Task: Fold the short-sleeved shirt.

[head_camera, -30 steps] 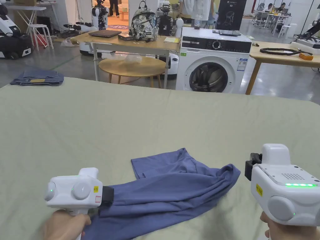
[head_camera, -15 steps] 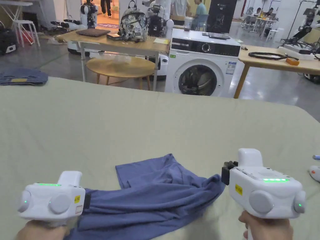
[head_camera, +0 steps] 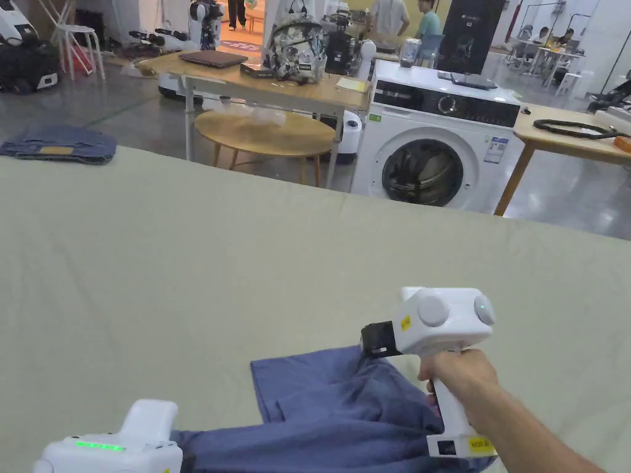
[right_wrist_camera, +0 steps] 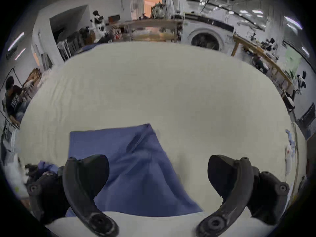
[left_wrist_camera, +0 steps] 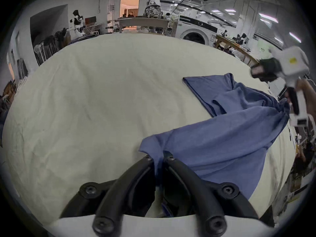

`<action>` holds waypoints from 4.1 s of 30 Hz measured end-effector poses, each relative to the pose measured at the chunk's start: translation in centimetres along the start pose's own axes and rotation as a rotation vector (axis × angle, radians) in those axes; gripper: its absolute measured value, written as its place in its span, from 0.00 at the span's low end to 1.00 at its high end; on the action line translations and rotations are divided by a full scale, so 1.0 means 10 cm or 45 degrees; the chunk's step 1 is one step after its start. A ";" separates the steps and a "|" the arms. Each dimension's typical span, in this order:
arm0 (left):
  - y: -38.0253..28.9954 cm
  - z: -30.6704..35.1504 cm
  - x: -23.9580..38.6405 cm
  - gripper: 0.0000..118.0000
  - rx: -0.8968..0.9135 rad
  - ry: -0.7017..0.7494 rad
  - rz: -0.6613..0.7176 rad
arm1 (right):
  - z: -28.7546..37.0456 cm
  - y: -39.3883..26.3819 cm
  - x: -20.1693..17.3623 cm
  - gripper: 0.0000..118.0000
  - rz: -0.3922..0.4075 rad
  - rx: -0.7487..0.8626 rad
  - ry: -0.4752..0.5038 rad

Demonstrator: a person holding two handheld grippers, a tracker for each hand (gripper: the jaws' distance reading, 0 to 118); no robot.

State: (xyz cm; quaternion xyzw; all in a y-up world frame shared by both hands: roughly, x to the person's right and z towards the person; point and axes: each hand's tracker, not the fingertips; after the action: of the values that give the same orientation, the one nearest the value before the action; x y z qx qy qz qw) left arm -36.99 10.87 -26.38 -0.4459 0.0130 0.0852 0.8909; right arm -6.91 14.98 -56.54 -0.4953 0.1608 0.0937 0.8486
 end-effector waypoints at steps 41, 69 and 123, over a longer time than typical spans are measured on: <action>1.25 2.34 0.27 0.01 0.814 -0.091 -0.046 | 3.62 -0.97 0.80 0.00 -0.194 0.860 -0.075; 2.62 3.49 -0.05 0.01 0.955 0.075 0.046 | 5.21 -1.13 1.55 0.00 -0.493 1.134 -0.231; 0.85 0.95 -0.41 0.01 0.441 0.260 0.013 | 2.14 -2.13 1.62 0.00 -0.296 0.684 -0.397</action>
State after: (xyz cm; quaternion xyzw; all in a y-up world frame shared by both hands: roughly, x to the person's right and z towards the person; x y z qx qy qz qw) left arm -42.90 22.83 -27.02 -0.2922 0.1202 0.0405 0.9479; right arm 18.82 23.10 -35.45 -0.2487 -0.0095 0.0252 0.9682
